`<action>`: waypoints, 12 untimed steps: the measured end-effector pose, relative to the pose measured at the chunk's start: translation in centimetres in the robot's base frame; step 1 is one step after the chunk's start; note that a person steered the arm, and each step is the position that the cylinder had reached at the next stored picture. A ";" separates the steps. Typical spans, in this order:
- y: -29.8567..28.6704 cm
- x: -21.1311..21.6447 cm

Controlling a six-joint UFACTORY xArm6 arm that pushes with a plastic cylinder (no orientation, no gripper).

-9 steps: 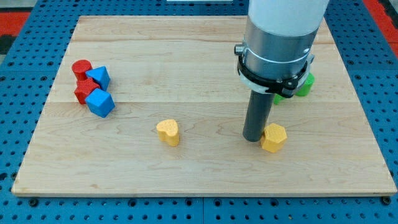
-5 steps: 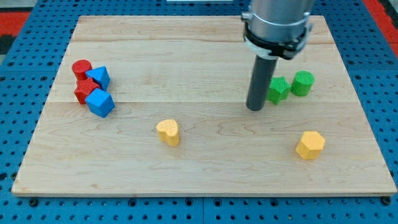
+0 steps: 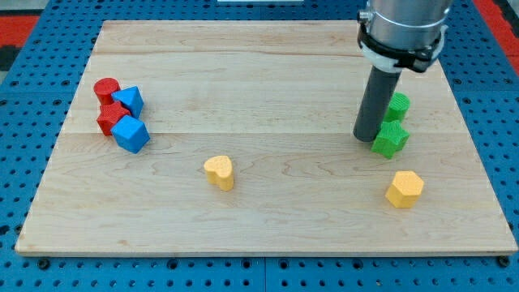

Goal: Place the green star left to the yellow hexagon

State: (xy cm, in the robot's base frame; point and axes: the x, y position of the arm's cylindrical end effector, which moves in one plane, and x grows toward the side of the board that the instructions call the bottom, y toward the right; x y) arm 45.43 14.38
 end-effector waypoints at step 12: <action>-7.6 5.9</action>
